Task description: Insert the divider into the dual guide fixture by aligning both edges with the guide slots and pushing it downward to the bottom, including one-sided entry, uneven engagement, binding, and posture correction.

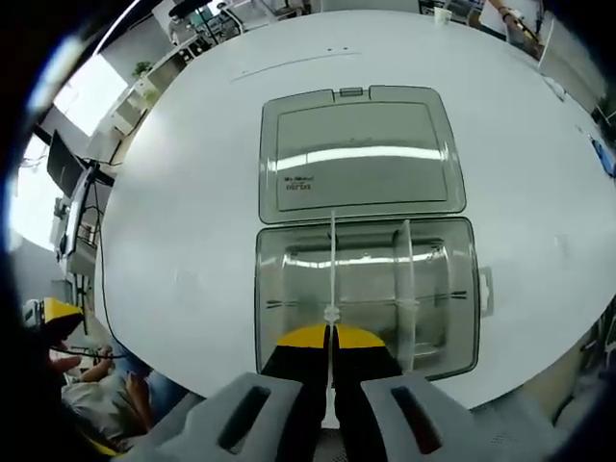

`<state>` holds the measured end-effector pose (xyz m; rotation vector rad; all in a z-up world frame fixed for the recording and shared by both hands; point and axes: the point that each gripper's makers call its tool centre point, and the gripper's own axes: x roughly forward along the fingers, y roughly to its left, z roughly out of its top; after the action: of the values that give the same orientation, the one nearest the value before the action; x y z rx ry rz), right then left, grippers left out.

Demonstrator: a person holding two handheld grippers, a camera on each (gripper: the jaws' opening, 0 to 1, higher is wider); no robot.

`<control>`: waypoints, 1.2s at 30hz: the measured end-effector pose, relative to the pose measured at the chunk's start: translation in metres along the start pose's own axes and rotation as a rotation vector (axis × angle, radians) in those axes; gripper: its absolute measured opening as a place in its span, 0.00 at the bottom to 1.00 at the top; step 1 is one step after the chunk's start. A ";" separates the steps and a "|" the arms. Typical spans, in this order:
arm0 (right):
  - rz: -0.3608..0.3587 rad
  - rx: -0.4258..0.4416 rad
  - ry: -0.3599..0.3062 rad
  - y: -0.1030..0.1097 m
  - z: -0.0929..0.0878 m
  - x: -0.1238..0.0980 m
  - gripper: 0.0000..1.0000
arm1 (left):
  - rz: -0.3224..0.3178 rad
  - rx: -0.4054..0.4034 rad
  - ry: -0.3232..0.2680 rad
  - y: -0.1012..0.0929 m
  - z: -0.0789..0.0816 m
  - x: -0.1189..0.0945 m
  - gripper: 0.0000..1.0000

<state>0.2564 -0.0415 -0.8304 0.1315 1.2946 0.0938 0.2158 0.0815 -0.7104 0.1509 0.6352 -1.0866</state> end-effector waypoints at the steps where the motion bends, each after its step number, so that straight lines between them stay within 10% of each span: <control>1: -0.002 -0.002 0.002 0.000 0.000 0.000 0.00 | 0.000 0.000 0.000 0.000 0.000 0.000 0.54; 36: -0.029 -0.022 0.040 -0.003 0.003 0.004 0.00 | -0.004 -0.006 -0.016 0.002 0.000 0.000 0.53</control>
<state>0.2604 -0.0439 -0.8341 0.0925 1.3348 0.0860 0.2176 0.0826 -0.7107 0.1353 0.6242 -1.0886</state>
